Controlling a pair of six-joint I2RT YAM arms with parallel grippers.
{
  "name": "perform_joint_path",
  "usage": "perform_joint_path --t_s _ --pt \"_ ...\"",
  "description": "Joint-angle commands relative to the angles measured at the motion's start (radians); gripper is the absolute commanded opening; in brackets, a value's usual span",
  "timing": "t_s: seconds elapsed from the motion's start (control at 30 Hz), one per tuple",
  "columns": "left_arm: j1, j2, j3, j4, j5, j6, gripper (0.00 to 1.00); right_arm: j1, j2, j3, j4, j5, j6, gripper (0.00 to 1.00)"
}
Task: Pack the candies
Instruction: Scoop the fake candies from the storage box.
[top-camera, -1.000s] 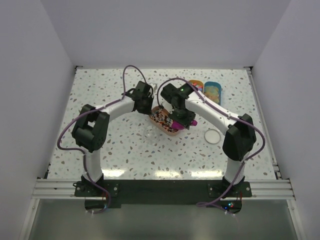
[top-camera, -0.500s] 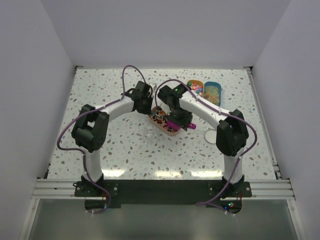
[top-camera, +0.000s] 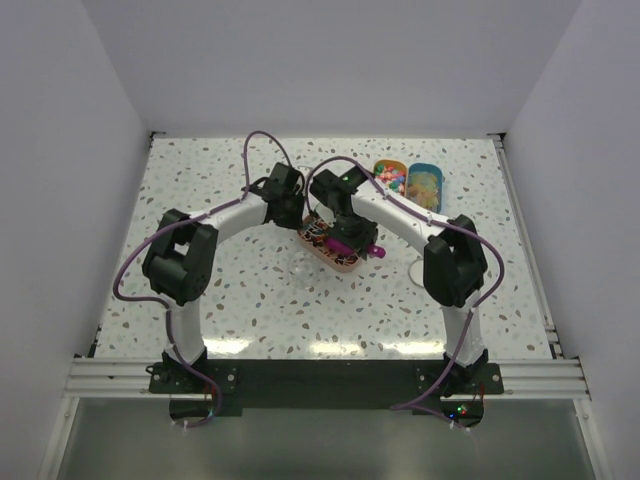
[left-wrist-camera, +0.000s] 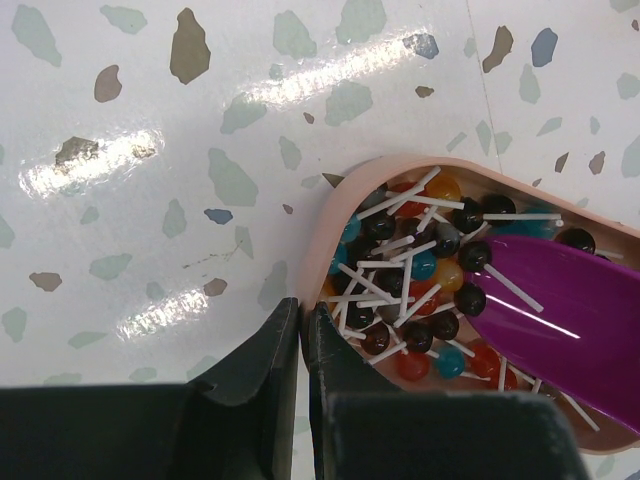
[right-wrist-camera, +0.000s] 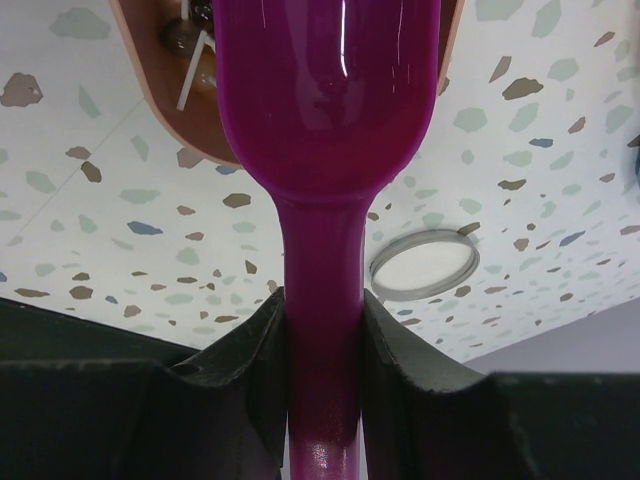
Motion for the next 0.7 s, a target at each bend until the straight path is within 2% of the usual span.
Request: perform_joint_path --t_s 0.0,0.27,0.67 --pt "0.004 -0.052 0.000 0.013 0.003 -0.025 0.00 0.005 -0.056 0.031 -0.063 0.023 0.020 0.00" --pt "0.007 -0.055 0.000 0.007 -0.031 -0.016 0.00 0.005 -0.128 -0.047 -0.129 0.055 0.040 0.00" --pt "0.007 -0.054 -0.002 0.010 -0.026 -0.021 0.00 0.008 -0.079 -0.069 -0.196 0.040 0.050 0.00"
